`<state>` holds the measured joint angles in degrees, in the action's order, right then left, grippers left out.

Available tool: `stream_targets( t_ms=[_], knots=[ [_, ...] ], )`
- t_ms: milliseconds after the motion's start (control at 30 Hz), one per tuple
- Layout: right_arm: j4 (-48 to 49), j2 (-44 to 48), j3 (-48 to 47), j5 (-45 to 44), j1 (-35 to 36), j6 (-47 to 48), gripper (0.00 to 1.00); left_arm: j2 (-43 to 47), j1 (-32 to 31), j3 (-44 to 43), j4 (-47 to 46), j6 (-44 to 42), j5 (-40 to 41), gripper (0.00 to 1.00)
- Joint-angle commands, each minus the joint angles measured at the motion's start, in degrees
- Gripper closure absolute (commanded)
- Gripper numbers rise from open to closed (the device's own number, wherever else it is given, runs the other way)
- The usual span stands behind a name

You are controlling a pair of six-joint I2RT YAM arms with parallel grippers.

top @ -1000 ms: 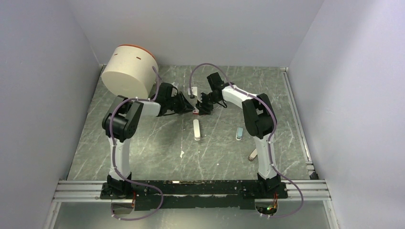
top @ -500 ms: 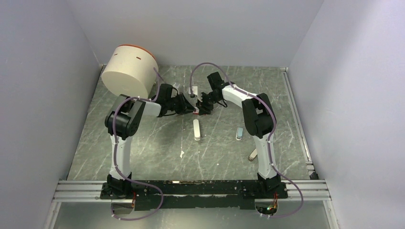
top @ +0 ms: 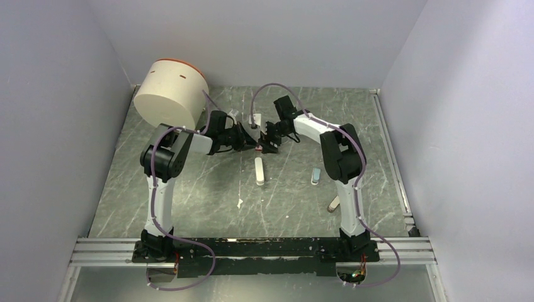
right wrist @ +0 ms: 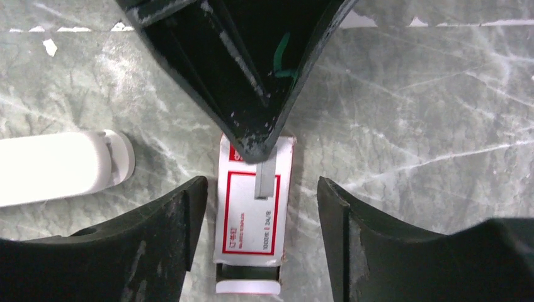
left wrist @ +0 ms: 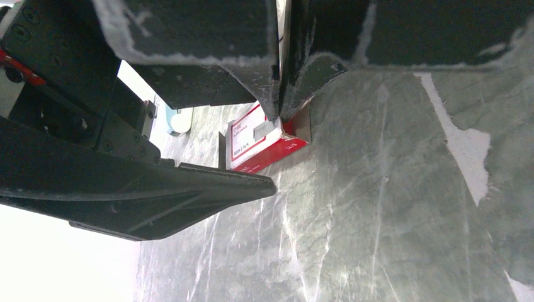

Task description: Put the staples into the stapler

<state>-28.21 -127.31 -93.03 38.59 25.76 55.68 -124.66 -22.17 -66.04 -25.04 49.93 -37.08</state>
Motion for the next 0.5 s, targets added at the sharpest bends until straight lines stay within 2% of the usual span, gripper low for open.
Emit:
stream_targets(
  t_ms=[0,233,400,467],
  knots=[
    [0.2,2.7,4.1,-2.5,-2.6,0.4,0.3,-0.8,0.5,-1.7,0.2,-2.0,-1.4,0.93],
    [-2.0,5.8,7.6,-2.9,-4.4,3.1,0.27,-1.2,0.9,-2.6,1.3,-2.9,-1.7,0.9],
    [-4.7,4.7,6.8,-3.0,-4.5,3.9,0.32,-1.3,1.1,-2.7,2.3,-3.5,-1.9,0.86],
    [-4.3,4.5,7.0,-3.2,-4.5,3.5,0.36,-1.3,1.1,-2.7,2.7,-3.8,-1.8,0.87]
  ],
)
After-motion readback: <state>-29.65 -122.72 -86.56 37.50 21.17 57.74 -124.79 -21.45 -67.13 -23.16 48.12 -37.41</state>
